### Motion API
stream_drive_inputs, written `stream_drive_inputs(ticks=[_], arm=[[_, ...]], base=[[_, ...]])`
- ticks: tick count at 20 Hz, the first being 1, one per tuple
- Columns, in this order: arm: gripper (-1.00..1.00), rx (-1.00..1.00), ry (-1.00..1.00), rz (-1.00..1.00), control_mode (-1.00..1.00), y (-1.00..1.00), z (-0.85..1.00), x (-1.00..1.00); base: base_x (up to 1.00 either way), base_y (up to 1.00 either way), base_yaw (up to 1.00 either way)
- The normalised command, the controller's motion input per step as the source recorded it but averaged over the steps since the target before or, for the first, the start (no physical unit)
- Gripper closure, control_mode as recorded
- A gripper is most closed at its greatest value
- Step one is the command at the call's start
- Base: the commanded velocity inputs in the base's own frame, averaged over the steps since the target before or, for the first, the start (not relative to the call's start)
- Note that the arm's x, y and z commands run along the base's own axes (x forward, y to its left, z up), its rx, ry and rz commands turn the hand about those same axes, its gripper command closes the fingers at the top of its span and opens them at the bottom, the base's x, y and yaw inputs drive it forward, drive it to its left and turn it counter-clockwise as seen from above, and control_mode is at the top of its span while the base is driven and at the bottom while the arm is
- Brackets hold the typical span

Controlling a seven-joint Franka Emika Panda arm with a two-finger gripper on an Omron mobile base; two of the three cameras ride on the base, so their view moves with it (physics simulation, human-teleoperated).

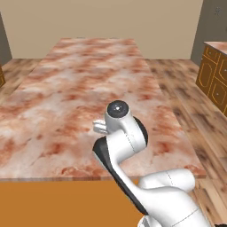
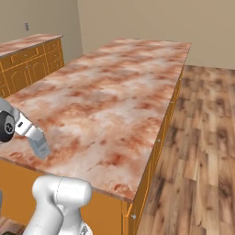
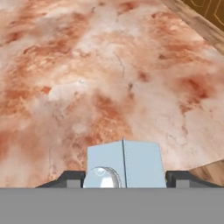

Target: Move the drinks to the dining counter.

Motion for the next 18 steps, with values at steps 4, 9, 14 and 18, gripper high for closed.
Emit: stream_drive_inputs(ticks=[4,9,14,18], arm=[[1.00,0.02,0.01,-0.09,-1.00,0.20,-0.50,0.44],[1.00,0.01,0.00,0.00,-1.00,0.04,-0.06,0.21],[1.00,0.00,0.00,0.00,-1.00,0.01,-0.09,0.01],[1.00,0.00,0.00,0.00,-1.00,0.00,-0.18,0.00]], base=[[0.00,0.00,0.00],[0.00,0.00,0.00],[0.00,0.00,0.00],[0.00,0.00,0.00]])
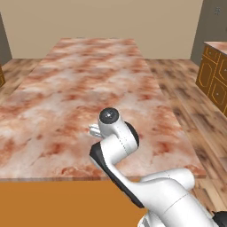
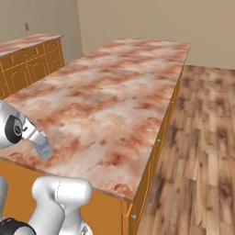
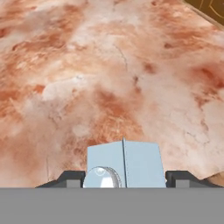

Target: Move the drinks to the dining counter.

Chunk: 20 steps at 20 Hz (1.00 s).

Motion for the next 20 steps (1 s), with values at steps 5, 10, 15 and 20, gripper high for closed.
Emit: stream_drive_inputs(ticks=[5,10,15,20], arm=[[1.00,0.00,0.00,0.00,-1.00,0.00,-0.29,0.11],[1.00,0.02,0.02,0.00,-1.00,0.00,-0.37,0.20],[1.00,0.06,0.07,0.00,-1.00,0.00,-0.39,0.23],[1.00,0.07,0.08,0.00,-1.00,0.00,-0.42,0.22]], base=[[0.00,0.00,0.00],[0.00,0.00,0.00],[0.00,0.00,0.00],[0.00,0.00,0.00]])
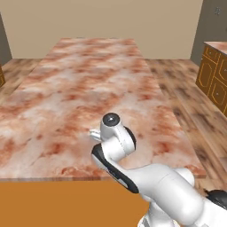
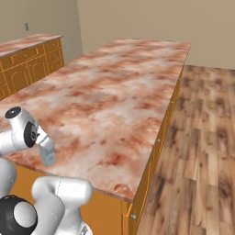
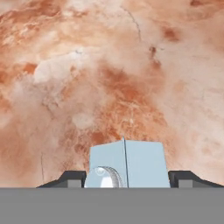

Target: Move the drinks to the dining counter.

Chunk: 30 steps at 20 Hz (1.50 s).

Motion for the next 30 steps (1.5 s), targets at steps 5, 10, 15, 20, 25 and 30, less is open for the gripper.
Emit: stream_drive_inputs(ticks=[5,10,15,20,25,30], arm=[[1.00,0.01,0.00,0.00,-1.00,0.00,-0.45,0.09],[-1.00,0.03,-0.01,-0.02,-1.00,-0.06,-0.38,-0.20],[-1.00,0.06,-0.09,-0.05,-1.00,-0.41,-0.14,-0.13],[-1.00,0.01,-0.15,-0.03,-1.00,-0.13,-0.05,0.00],[-1.00,0.03,-0.11,-0.04,-1.00,-0.22,0.00,0.04],[-1.00,0.14,-0.27,-0.05,-1.00,-0.26,0.39,0.00]], base=[[0.00,0.00,0.00],[0.00,0.00,0.00],[0.00,0.00,0.00],[0.00,0.00,0.00],[0.00,0.00,0.00],[0.00,0.00,0.00]])
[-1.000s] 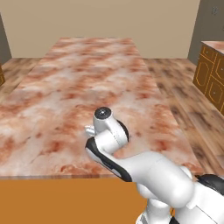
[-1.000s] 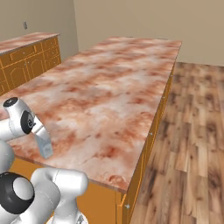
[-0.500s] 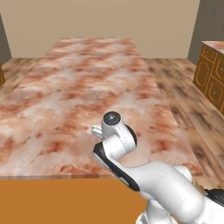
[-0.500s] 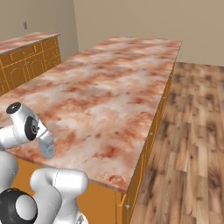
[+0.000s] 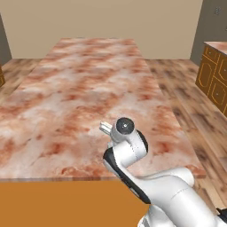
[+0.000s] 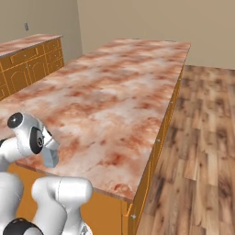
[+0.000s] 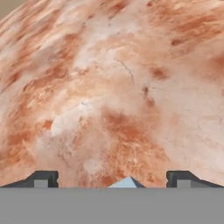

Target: Move the drinks to the dining counter.

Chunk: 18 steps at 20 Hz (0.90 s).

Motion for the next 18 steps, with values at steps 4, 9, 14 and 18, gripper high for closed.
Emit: stream_drive_inputs(ticks=[4,9,14,18], arm=[[-1.00,0.09,-0.21,-0.05,-1.00,0.00,0.62,0.00],[-1.00,0.25,0.14,-0.02,-1.00,-0.14,0.66,-0.19],[-1.00,-0.02,0.05,0.27,-1.00,-0.17,1.00,-0.65],[-1.00,-0.19,0.02,0.75,-1.00,-0.28,0.37,-0.92]], base=[[0.00,0.00,0.00],[0.00,0.00,0.00],[0.00,0.00,0.00],[0.00,0.00,0.00]])
